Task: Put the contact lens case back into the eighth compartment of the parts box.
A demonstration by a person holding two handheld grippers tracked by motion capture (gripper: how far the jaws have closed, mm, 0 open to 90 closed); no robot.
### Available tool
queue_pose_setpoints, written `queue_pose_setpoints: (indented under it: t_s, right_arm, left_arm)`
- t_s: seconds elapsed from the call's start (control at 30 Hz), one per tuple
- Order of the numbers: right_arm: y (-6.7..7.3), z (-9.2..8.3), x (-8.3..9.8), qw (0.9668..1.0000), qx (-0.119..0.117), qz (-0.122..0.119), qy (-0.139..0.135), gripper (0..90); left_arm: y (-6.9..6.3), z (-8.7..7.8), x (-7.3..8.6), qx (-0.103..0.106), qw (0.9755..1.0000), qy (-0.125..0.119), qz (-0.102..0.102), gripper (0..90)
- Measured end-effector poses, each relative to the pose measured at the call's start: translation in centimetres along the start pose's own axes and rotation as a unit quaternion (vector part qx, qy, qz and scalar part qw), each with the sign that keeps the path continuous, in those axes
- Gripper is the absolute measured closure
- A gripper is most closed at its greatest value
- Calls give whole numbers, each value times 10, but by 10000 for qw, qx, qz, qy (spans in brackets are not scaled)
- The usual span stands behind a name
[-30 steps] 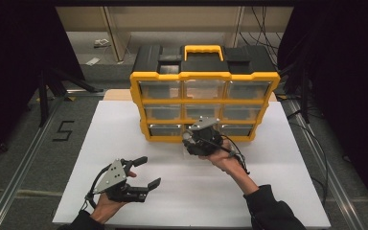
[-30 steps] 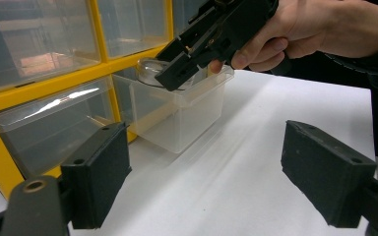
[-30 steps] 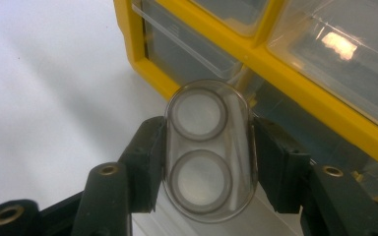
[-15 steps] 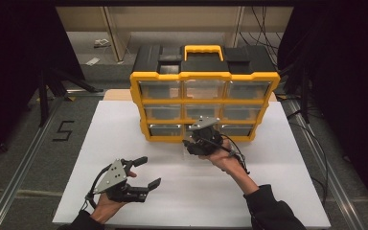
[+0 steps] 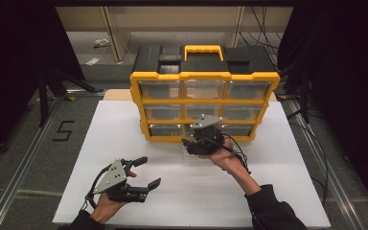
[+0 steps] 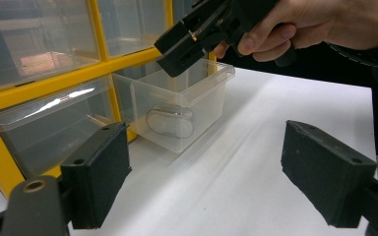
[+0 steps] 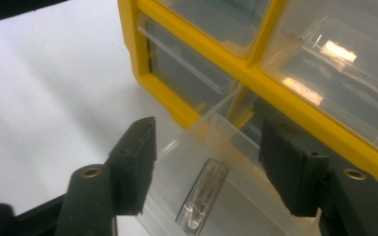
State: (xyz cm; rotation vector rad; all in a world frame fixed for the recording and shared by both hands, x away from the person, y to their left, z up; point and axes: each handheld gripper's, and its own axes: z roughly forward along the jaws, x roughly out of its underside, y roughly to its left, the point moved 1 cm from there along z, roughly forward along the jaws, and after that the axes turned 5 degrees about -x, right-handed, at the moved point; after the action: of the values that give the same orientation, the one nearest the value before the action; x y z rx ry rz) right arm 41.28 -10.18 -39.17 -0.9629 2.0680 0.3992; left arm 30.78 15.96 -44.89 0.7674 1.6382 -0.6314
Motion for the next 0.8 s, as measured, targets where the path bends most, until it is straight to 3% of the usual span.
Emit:
queue_pose_setpoints:
  t_s: [0.37,0.8]
  right_arm:
    - [9,-10,-4,9996,-193,-71,-199,337]
    - [12,-17,-6,9991,-238,-115,-321,318]
  left_arm:
    - [0,-1,0,-1,10000,-2,3,180]
    - [1,-1,0,-5,10000,-14,-7,180]
